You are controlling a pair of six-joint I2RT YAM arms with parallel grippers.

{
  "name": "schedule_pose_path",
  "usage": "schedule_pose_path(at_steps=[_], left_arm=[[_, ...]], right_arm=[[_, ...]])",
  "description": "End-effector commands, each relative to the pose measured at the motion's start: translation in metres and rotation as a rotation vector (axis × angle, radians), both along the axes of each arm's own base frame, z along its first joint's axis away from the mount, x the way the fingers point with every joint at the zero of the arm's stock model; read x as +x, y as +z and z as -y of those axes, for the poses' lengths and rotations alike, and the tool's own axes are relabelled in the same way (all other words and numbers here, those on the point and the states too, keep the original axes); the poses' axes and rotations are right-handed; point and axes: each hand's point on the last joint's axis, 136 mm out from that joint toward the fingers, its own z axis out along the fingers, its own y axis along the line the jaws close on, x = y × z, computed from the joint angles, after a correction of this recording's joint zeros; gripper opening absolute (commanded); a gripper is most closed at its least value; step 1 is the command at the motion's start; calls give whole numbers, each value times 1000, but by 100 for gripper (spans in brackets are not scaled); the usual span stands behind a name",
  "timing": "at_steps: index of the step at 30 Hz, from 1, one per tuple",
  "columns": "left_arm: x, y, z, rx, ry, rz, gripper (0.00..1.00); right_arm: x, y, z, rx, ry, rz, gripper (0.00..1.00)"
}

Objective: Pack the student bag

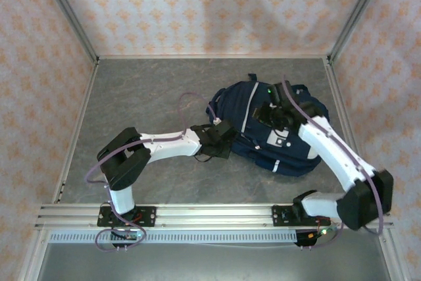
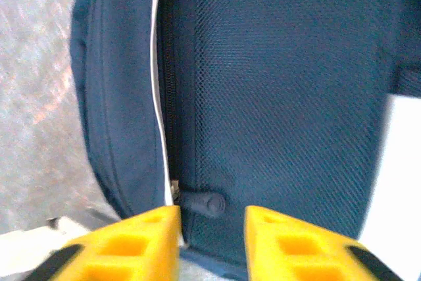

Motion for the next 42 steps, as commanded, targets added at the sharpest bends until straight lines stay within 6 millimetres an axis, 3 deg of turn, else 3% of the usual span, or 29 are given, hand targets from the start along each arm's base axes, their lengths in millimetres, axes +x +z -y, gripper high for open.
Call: schedule_pose_path(at_steps=[1, 3, 9, 12, 16, 20, 25, 29, 31, 35, 39, 42], left_arm=[[-4, 7, -8, -6, 6, -14, 0], [-6, 10, -7, -17, 4, -17, 0], [-13, 11, -4, -43, -13, -43, 0], [-18, 10, -2, -36, -37, -48, 0], [-28, 8, 4, -25, -67, -55, 0], [-36, 8, 12, -27, -87, -57, 0], [-41, 9, 30, -25, -118, -69, 0], [-41, 17, 51, -45, -143, -70, 0], [-39, 22, 62, -64, -153, -72, 0], [-36, 33, 82, -105, -174, -81, 0], [-37, 33, 98, -115, -205, -99, 0], [-38, 38, 105, -128, -220, -102, 0]], right_arm=[[-61, -32, 32, -34, -153, -192, 21], [-86, -44, 36, -27, -162, -232, 17], [-133, -96, 40, -94, -98, -377, 6], [-132, -109, 57, -200, -146, -369, 4], [-115, -120, 84, -389, -229, -350, 0], [-83, -119, 98, -515, -267, -303, 0], [-41, -102, 115, -508, -354, -211, 0], [-19, -77, 95, -338, -301, -85, 0], [-21, -64, 84, -225, -296, -38, 0], [-49, -52, 72, -10, -381, -54, 0], [-77, -48, 60, 216, -472, -84, 38], [-93, -57, 62, 347, -607, -114, 46]])
